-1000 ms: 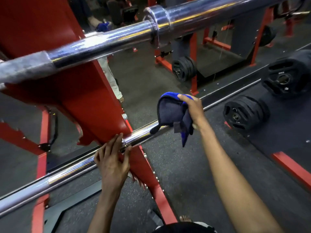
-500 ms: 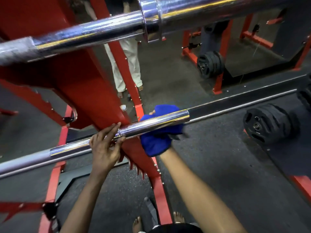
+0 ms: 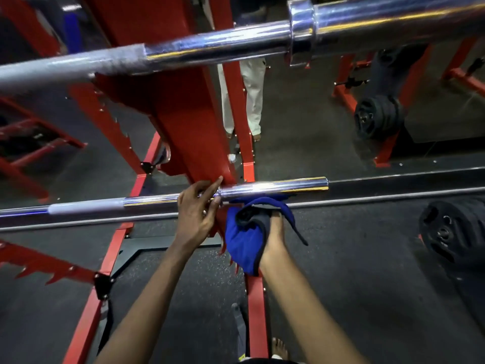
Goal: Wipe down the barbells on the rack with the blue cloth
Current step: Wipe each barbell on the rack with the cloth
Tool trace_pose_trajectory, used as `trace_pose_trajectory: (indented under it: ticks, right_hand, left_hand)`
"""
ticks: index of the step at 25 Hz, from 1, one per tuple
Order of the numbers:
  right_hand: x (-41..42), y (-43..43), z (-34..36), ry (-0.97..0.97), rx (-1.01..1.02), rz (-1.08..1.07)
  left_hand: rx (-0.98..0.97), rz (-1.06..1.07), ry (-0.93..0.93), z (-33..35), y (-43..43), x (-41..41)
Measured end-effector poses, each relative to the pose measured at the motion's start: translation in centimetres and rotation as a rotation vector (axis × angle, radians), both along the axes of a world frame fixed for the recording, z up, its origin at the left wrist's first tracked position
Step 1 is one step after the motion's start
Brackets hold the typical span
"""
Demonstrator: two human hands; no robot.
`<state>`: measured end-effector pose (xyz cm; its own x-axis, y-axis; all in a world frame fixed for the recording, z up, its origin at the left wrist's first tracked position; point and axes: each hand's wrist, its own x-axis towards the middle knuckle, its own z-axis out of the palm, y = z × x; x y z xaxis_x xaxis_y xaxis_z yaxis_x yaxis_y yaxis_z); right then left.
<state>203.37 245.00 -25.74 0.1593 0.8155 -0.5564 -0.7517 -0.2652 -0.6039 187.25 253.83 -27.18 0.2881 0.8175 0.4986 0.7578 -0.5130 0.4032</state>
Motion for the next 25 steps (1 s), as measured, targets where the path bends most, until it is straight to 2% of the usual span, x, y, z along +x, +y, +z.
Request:
trace_pose_trajectory:
  ticks: [2,3,6,10,13,14,16,19,21,23,25]
  right_hand:
    - [-0.4,0.3,-0.3,0.021,0.019,-0.225]
    - [-0.6,0.1,-0.2,-0.054,0.01,-0.339]
    - [-0.4,-0.7,-0.8,-0.538,0.133,-0.454]
    - [1.5,1.1,0.6,-1.271,0.345,-0.469]
    - [1.5,3.9,1.5,-1.834,0.286,-0.263]
    - [1.8,4.4,0.8,-1.965,0.289,-0.203]
    - [3.6,4.3,0.0,-2.021,0.292,-0.173]
    - [6.6,3.8,0.2,-1.834,0.112,-0.366]
    - [6.9,3.6,0.4,-1.813,0.046,-0.369]
    - [6.8,3.2,0.2,-1.849,0.098,-0.28]
    - [7.8,2.6,0.8,-1.785,0.123,-0.294]
  left_hand:
    - [-0.001,-0.026,-0.02,0.0,-0.1,0.0]
    - [0.012,-0.013,-0.019,-0.1,0.0,0.0]
    - [0.006,-0.023,-0.006,-0.2,0.1,-0.1]
    - [-0.024,-0.049,-0.01,-0.4,0.0,-0.2]
    - [-0.01,-0.065,0.031,-0.3,0.1,-0.3]
    - [-0.004,-0.071,0.053,-0.3,0.0,-0.4]
    - [0.02,-0.071,0.085,-0.3,-0.1,-0.5]
    - [0.014,-0.089,0.083,-0.3,-0.4,-0.4]
    - [0.014,-0.083,0.095,0.1,-0.6,-0.1]
    - [-0.001,-0.082,0.111,0.1,-0.6,-0.1]
    - [-0.048,-0.095,0.083,0.5,-0.7,0.0]
